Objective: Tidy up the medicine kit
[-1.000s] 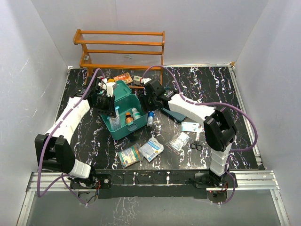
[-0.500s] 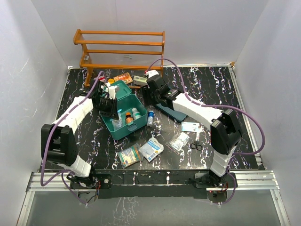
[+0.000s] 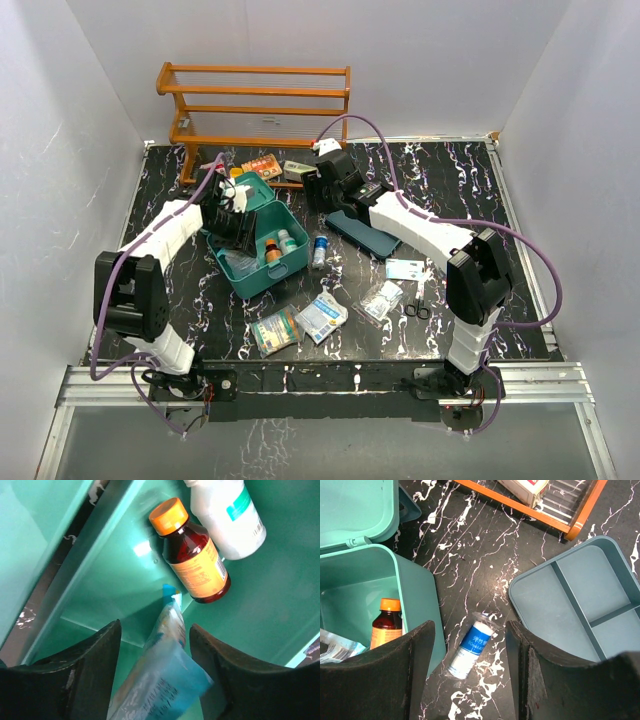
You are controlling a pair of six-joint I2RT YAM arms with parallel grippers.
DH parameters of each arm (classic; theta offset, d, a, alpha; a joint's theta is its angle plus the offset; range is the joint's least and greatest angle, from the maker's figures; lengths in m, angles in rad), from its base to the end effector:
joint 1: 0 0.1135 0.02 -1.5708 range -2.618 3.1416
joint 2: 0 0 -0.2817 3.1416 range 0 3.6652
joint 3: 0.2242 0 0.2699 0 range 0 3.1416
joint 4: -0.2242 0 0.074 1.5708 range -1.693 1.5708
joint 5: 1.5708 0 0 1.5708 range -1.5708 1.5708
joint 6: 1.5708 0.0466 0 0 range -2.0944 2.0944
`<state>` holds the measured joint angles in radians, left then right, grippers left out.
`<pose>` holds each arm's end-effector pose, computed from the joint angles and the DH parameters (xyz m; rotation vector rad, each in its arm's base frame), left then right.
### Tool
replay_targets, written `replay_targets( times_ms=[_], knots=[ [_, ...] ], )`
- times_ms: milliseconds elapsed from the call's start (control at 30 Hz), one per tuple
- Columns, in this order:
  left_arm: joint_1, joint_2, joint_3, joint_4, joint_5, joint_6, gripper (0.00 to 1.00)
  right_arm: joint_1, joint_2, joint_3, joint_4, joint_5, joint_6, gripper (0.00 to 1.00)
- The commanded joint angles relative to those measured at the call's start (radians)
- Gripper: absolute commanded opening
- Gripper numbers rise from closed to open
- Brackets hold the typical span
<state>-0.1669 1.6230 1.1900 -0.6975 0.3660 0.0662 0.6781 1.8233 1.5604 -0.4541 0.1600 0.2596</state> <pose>0.3412 -0.0744 0.2326 0.4210 2.6434 -0.5245 0.3555 0.2768 0.2970 -0.3947 2.2616 0.3075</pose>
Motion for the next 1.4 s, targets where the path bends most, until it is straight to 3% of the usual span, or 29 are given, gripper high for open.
replay_targets(
  times_ms=[0, 633, 767, 933, 1167, 1367],
  knots=[
    [0.006, -0.073, 0.041, -0.035, -0.092, -0.016, 0.58, -0.011, -0.006, 0.035, 0.078, -0.021, -0.012, 0.57],
    [-0.068, -0.264, -0.023, 0.044, -0.271, -0.103, 0.69, -0.011, -0.140, -0.123, 0.145, -0.063, 0.035, 0.57],
    [-0.142, -0.297, -0.099, 0.138, -0.417, -0.113, 0.52, -0.012, -0.160, -0.155, 0.162, -0.074, 0.043, 0.57],
    [-0.179, -0.284, -0.159, 0.210, -0.552, -0.113, 0.39, -0.012, -0.166, -0.170, 0.176, -0.087, 0.044, 0.57],
    [-0.185, -0.260, -0.215, 0.233, -0.619, -0.159, 0.29, -0.012, -0.173, -0.189, 0.186, -0.100, 0.047, 0.57],
    [-0.191, -0.201, -0.210, 0.184, -0.663, -0.215, 0.33, -0.012, -0.177, -0.197, 0.190, -0.104, 0.052, 0.57]
  ],
)
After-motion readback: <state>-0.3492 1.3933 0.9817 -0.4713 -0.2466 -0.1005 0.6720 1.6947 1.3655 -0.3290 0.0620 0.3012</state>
